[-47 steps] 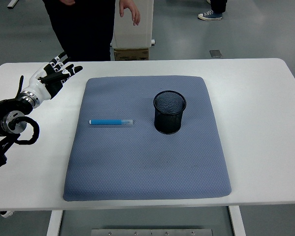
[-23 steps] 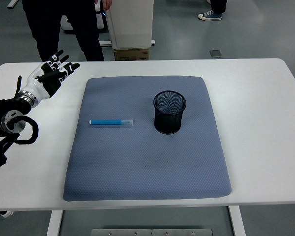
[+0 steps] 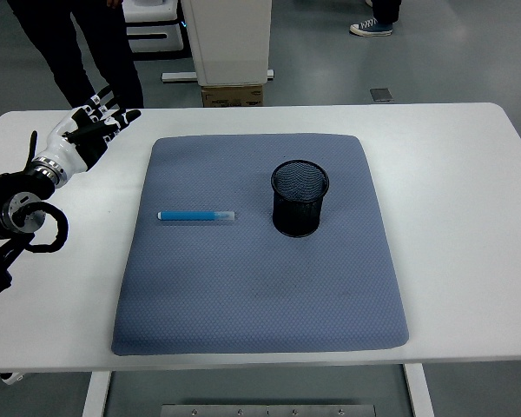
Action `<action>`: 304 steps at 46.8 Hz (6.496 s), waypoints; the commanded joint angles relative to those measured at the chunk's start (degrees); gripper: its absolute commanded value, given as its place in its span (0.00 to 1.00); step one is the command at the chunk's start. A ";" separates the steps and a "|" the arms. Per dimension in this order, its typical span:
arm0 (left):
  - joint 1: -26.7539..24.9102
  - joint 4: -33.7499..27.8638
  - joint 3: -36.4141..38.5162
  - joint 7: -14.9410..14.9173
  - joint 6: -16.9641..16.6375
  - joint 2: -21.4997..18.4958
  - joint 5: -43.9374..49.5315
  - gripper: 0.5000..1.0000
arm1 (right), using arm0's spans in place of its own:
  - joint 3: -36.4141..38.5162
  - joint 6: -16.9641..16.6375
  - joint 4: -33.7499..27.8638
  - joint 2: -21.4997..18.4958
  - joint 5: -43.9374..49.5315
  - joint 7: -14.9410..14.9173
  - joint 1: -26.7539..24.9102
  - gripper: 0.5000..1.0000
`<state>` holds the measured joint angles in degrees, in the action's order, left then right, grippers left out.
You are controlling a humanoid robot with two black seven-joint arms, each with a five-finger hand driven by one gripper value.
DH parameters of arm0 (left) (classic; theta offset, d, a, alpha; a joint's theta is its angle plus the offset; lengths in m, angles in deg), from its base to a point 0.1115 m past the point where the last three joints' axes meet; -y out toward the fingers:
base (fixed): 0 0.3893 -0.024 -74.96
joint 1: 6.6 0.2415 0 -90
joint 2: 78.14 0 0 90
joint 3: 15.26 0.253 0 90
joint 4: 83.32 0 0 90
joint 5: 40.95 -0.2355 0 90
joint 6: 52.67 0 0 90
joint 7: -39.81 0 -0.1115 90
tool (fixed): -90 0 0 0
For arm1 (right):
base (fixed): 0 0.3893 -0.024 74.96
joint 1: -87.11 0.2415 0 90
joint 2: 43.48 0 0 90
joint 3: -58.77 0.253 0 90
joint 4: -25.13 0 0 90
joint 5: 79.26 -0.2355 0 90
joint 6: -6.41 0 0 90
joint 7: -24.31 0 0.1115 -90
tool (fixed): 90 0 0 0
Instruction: Left hand places marker in pen holder
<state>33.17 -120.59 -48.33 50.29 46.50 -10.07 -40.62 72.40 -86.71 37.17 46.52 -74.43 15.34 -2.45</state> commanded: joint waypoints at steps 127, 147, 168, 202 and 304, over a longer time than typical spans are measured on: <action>-48.83 -11.78 84.84 -5.30 12.36 18.68 -23.26 1.00 | 0.00 0.04 0.00 0.00 0.00 0.00 0.00 1.00; -49.27 -11.78 86.25 -7.14 12.63 18.95 -24.50 1.00 | 0.00 0.04 0.00 0.00 0.00 0.00 0.00 1.00; -49.18 -11.78 86.25 -10.22 12.80 18.95 -24.50 1.00 | 0.00 -0.04 0.00 0.00 0.00 0.00 0.00 1.00; -50.49 -11.69 86.42 -8.46 17.37 18.59 -24.41 1.00 | 0.00 0.04 0.00 0.00 0.00 0.00 0.00 1.00; -48.47 -11.07 87.39 -9.07 13.86 21.32 -29.24 0.35 | 0.00 0.04 0.00 0.00 0.00 0.00 0.00 1.00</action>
<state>-15.30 -131.60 39.06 41.30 60.37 11.07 -69.86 72.40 -86.71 37.17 46.52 -74.43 15.34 -2.45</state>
